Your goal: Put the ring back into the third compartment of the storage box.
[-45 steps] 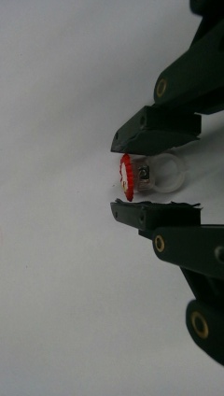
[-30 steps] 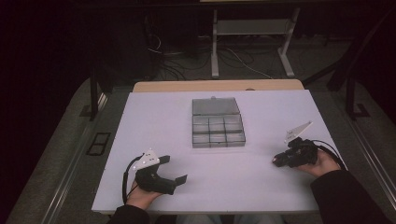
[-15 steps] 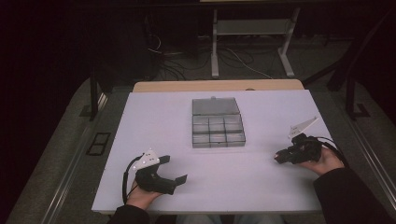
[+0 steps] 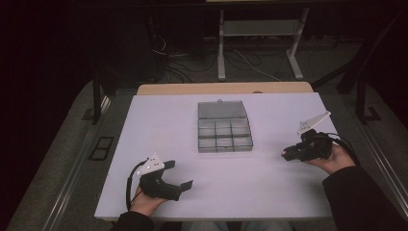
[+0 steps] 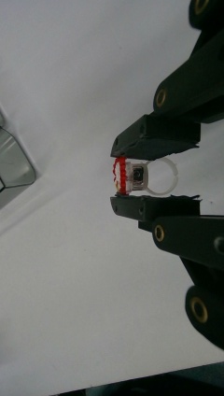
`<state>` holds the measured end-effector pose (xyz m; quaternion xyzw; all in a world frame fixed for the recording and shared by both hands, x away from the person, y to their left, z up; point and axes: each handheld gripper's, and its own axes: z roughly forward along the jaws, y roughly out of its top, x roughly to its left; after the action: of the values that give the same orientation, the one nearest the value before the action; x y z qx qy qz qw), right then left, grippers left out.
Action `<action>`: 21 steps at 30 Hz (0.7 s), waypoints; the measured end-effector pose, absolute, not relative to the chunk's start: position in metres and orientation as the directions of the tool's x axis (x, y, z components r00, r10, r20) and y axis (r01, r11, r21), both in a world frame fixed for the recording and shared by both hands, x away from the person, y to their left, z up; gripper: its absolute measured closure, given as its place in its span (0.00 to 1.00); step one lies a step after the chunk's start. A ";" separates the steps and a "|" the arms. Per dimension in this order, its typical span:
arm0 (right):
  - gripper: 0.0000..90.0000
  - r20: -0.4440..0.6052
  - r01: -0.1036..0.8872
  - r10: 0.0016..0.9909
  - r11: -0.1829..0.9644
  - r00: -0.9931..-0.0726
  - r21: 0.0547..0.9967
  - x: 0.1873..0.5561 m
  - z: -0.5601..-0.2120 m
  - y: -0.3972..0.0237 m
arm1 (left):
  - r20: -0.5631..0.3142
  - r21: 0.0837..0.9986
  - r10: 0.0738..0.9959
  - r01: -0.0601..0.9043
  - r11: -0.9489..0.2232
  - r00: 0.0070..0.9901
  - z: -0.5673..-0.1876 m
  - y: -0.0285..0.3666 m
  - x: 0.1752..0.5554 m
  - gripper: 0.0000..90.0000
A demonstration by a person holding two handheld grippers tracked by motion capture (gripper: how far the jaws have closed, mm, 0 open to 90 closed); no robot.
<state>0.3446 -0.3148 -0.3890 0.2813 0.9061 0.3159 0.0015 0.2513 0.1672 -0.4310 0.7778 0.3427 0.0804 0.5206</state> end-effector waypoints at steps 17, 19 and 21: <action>0.77 0.179 0.501 0.506 0.620 -0.843 0.604 0.356 -0.373 -0.306 | -0.230 0.866 0.616 0.448 -0.224 0.753 -0.431 0.167 0.251 0.00; 0.77 0.181 0.501 0.507 0.617 -0.843 0.607 0.357 -0.372 -0.305 | -0.231 0.865 0.615 0.448 -0.224 0.754 -0.431 0.167 0.251 0.00; 0.77 0.176 0.497 0.506 0.616 -0.844 0.611 0.359 -0.370 -0.304 | -0.230 0.864 0.615 0.449 -0.227 0.754 -0.431 0.167 0.251 0.00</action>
<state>0.3587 -0.3038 -0.3701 0.2788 0.8990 0.3377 0.0068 0.2512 0.1671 -0.4307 0.7791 0.3413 0.0798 0.5197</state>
